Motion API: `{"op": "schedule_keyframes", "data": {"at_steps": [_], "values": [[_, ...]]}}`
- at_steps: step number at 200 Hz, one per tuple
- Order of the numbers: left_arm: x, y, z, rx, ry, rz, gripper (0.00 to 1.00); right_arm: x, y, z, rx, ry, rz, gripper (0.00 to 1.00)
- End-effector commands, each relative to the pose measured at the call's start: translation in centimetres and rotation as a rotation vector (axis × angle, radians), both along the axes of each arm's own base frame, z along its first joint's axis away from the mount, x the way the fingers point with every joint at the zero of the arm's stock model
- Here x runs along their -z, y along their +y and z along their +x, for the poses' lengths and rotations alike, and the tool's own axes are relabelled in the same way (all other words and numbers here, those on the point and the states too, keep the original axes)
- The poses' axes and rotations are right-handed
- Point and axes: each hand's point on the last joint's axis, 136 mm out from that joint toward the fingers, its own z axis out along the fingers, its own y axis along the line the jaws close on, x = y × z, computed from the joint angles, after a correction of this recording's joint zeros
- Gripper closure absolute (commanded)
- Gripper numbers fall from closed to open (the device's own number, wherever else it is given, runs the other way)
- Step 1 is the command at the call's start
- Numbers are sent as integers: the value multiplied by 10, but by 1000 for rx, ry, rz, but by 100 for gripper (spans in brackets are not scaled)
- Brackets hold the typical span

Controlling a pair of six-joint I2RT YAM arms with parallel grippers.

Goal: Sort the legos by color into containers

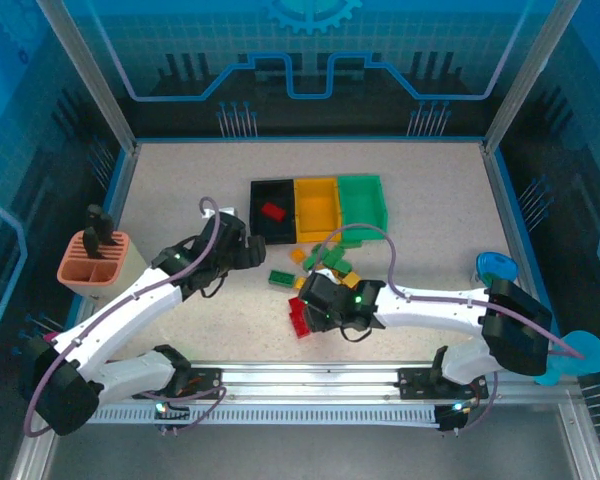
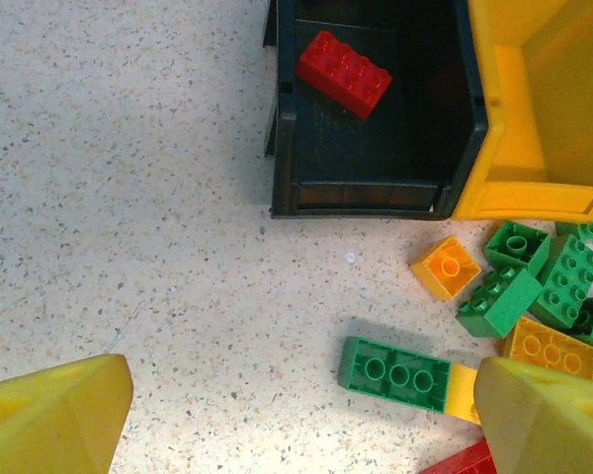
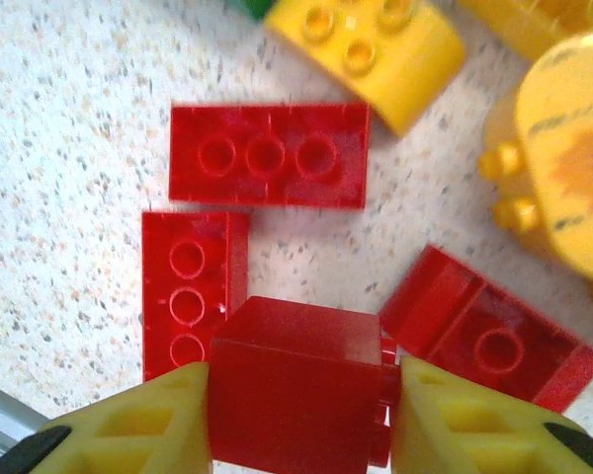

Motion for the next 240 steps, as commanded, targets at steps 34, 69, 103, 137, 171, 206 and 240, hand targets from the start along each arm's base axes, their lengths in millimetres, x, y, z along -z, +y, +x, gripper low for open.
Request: {"op": "schedule_keyframes", "data": {"at_steps": [34, 69, 103, 137, 171, 206, 240], "values": [[15, 11, -23, -24, 32, -23, 10, -75, 25, 69, -32, -148, 99, 57], [29, 12, -39, -23, 66, -59, 11, -95, 45, 108, -77, -177, 100, 57], [42, 12, -53, -18, 96, -69, 11, -104, 64, 152, -101, -170, 117, 57], [52, 9, -67, -8, 119, -78, 12, -101, 87, 194, -117, -148, 119, 57], [59, 4, -80, 10, 134, -89, 12, -83, 103, 226, -115, -103, 95, 57], [64, 0, -90, 24, 142, -121, 13, -63, 113, 245, -103, -62, 98, 57], [67, -6, -97, 46, 148, -139, 13, -47, 117, 255, -89, -45, 92, 57]]}}
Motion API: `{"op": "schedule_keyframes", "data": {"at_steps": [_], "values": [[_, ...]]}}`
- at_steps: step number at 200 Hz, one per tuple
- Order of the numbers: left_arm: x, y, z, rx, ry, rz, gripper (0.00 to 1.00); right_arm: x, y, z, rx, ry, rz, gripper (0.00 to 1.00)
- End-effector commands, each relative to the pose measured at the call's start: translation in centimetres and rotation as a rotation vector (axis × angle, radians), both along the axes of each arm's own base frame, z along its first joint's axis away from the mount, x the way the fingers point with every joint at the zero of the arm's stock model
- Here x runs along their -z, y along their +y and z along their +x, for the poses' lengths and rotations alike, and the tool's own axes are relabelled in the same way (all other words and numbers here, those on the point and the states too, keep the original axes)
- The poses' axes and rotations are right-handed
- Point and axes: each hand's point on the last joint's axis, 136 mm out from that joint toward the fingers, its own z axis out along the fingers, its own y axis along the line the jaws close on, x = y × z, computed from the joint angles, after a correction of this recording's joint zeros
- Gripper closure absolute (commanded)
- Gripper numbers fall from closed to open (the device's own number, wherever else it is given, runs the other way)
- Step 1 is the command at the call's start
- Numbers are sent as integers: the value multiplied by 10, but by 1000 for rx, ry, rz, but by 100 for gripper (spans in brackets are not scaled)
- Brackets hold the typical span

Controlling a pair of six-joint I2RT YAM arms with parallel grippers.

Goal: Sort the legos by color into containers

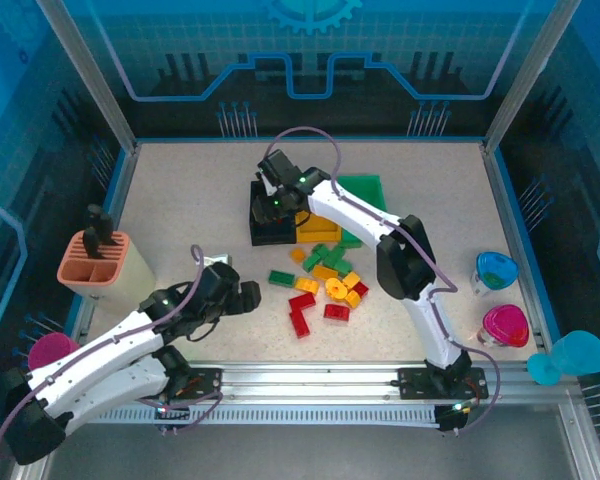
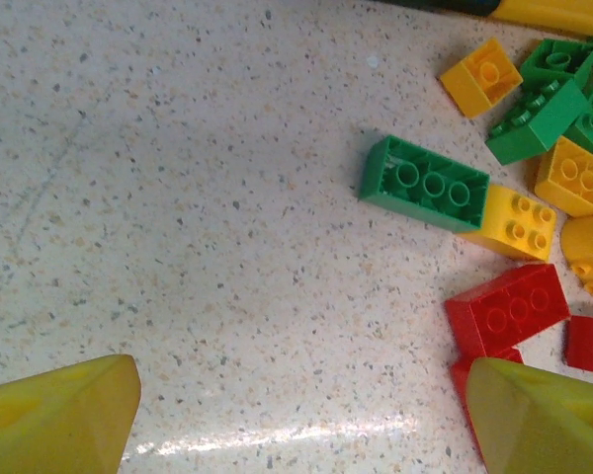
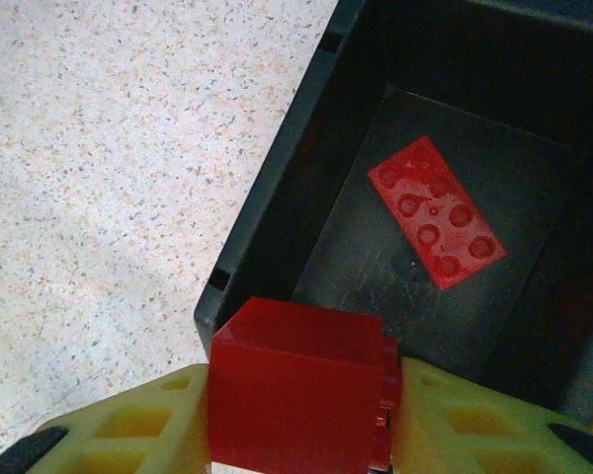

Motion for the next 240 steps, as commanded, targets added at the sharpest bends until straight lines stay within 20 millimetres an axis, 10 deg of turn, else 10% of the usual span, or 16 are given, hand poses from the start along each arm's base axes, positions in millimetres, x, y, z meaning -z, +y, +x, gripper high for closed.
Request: {"op": "schedule_keyframes", "data": {"at_steps": [1, 38, 71, 159, 240], "values": [[7, -2, -10, 4, 33, -19, 13, 8, -2, 3, -4, 40, -9, 57], [10, -7, -14, 20, 41, -24, 14, 26, -5, 10, 21, 70, -18, 54], [9, -11, -15, 33, 39, -28, 14, 16, -3, 4, 16, 68, -4, 25], [10, -51, -11, 119, 68, -17, 14, -101, -26, -38, 4, -110, 157, 22], [26, -106, -14, 171, 198, 75, 15, -130, -90, -78, 96, -206, 181, 23]]}}
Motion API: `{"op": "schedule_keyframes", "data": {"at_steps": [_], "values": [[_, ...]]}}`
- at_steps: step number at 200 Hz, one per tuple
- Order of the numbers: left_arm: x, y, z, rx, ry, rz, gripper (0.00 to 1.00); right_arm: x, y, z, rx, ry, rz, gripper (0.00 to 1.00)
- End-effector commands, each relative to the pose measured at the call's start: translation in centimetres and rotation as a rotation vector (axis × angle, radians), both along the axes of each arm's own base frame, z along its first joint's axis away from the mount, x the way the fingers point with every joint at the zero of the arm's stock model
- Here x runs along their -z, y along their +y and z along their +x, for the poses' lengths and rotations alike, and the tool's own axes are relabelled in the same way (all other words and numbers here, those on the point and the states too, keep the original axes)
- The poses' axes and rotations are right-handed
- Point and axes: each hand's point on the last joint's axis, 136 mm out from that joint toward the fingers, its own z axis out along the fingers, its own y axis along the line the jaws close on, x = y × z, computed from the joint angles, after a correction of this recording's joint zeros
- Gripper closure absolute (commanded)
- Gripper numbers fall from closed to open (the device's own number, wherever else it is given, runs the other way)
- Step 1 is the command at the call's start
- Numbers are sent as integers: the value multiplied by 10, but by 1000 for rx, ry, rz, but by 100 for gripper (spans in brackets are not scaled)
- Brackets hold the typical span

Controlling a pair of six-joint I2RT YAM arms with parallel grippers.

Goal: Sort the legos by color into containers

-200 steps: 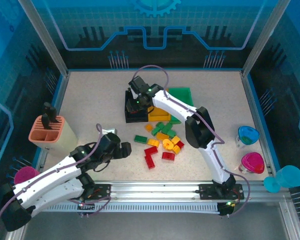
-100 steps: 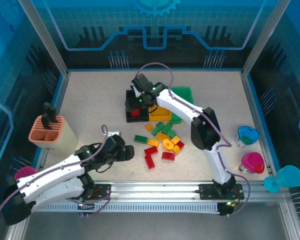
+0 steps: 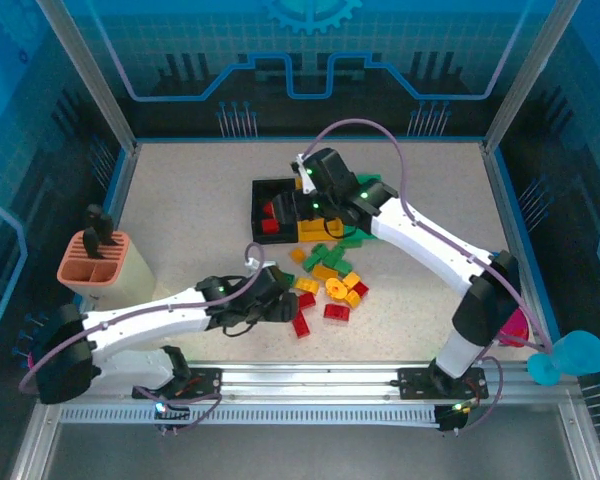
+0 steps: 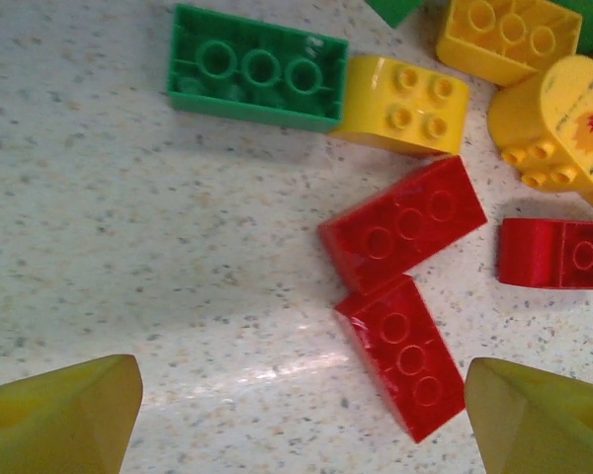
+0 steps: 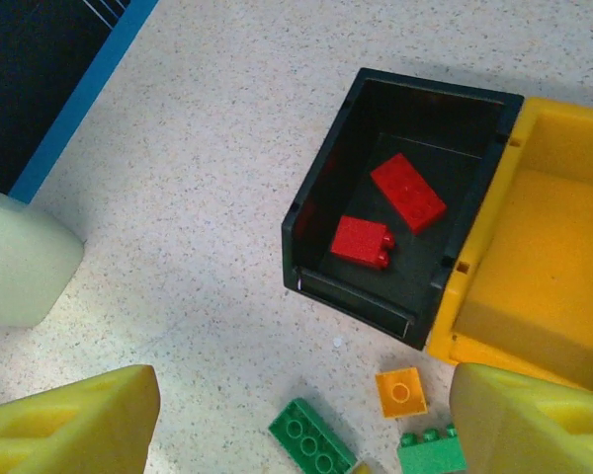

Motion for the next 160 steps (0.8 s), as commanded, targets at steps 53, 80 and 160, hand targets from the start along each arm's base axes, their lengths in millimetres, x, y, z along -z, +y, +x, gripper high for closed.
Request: {"op": "schedule_keyframes", "data": {"at_steps": [53, 80, 160], "values": [[28, -39, -8, -19, 130, 108, 20, 9, -41, -19, 100, -14, 36, 23], [39, -43, -10, -23, 160, 132, 22, 20, -49, -25, 116, 0, 42, 23], [57, -51, -11, -19, 208, 169, 39, 37, -77, -33, 182, 16, 74, 24]]}}
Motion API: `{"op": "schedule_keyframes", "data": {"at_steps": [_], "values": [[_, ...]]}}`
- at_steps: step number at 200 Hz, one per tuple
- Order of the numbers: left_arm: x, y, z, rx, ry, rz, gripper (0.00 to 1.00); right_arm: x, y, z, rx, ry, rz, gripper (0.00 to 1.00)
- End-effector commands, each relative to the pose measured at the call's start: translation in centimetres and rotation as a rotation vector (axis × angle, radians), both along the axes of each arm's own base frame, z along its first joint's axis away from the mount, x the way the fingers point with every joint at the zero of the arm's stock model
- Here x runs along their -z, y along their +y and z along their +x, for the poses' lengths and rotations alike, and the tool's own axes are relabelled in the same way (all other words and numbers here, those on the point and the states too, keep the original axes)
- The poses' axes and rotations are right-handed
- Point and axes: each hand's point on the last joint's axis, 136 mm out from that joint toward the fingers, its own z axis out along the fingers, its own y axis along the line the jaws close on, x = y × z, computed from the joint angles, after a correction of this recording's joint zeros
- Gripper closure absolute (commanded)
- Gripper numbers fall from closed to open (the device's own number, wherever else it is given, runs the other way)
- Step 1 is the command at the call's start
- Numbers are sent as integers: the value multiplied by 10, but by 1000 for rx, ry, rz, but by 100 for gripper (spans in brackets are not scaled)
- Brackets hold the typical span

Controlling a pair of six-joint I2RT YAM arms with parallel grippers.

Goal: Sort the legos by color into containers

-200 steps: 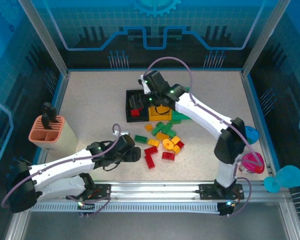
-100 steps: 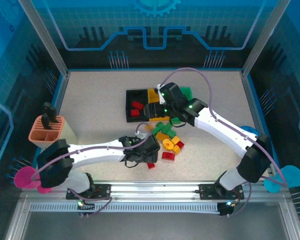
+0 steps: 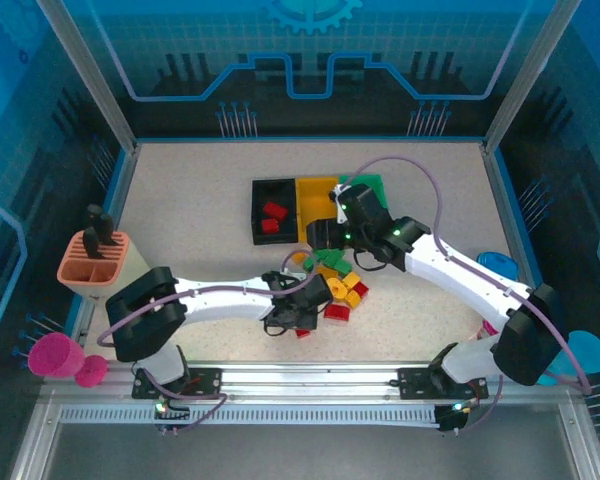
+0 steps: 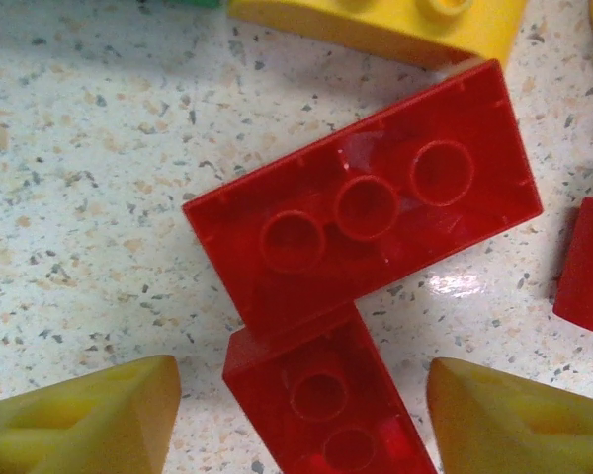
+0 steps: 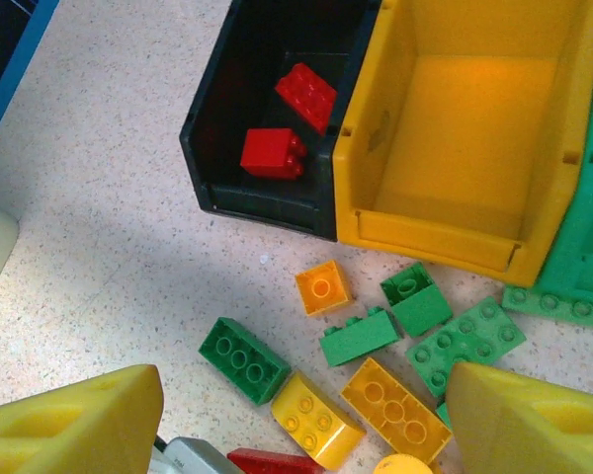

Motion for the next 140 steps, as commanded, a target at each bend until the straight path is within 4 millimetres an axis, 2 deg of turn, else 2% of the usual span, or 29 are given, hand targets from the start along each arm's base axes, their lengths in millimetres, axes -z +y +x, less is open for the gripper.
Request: {"op": "schedule_keyframes", "data": {"at_steps": [1, 28, 53, 95, 140], "values": [[-3, -5, -3, 3, 21, 2, 40, -12, -8, 5, 46, -36, 51, 24], [-7, -4, -1, 7, 10, 14, 55, -9, -14, 4, 61, -35, 61, 24], [-9, 1, 0, 9, 0, 32, 60, -7, -17, 3, 67, -31, 66, 25], [-21, 4, 3, 19, -31, 36, 65, -6, -20, 0, 75, -30, 72, 25], [-63, 4, 18, 45, -138, 0, 64, -2, -27, -6, 90, -26, 69, 25]]}}
